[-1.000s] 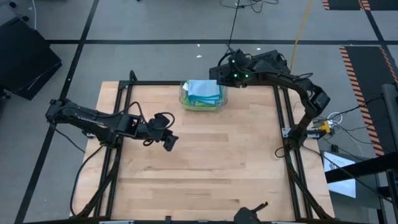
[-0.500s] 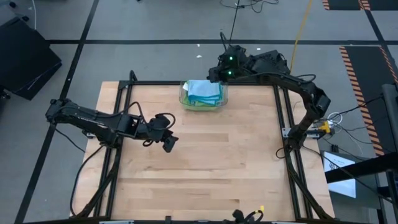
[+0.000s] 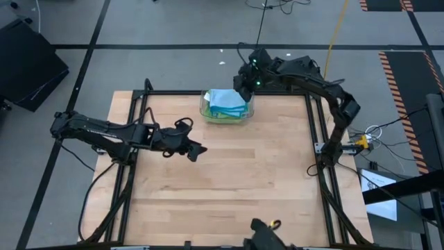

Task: Fold microfiber towels
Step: Put the blue folded microfiber cloth into the transparent bin, then return to Home Position

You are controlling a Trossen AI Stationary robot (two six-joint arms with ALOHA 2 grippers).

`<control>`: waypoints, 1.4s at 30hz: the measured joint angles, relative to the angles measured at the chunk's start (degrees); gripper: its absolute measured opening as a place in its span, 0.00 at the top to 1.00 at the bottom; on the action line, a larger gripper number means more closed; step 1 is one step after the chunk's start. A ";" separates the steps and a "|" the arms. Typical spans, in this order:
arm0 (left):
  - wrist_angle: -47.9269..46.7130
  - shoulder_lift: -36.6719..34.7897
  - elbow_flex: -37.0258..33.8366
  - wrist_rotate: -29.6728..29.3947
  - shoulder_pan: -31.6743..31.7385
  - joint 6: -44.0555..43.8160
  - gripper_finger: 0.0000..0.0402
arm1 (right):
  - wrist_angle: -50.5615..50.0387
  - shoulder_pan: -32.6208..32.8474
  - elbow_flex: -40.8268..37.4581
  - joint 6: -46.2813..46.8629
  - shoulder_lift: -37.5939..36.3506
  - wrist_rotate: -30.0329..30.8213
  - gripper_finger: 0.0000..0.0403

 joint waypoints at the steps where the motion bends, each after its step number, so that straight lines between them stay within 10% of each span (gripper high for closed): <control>1: 0.64 0.00 0.00 -0.01 0.01 -0.44 0.44 | -0.05 -0.46 0.00 -0.73 1.00 -0.30 1.00; 19: 1.59 0.00 0.00 -0.16 0.63 -3.84 0.45 | -8.42 -1.88 -0.01 -12.97 11.62 8.81 1.00; 37: 4.69 -3.27 0.00 -1.66 6.80 20.11 0.45 | -5.23 1.01 -0.04 1.83 -9.84 -15.38 1.00; 42: 8.12 -10.57 0.01 -4.31 7.64 29.80 0.60 | -3.42 8.34 -0.02 5.08 -16.98 -11.03 1.00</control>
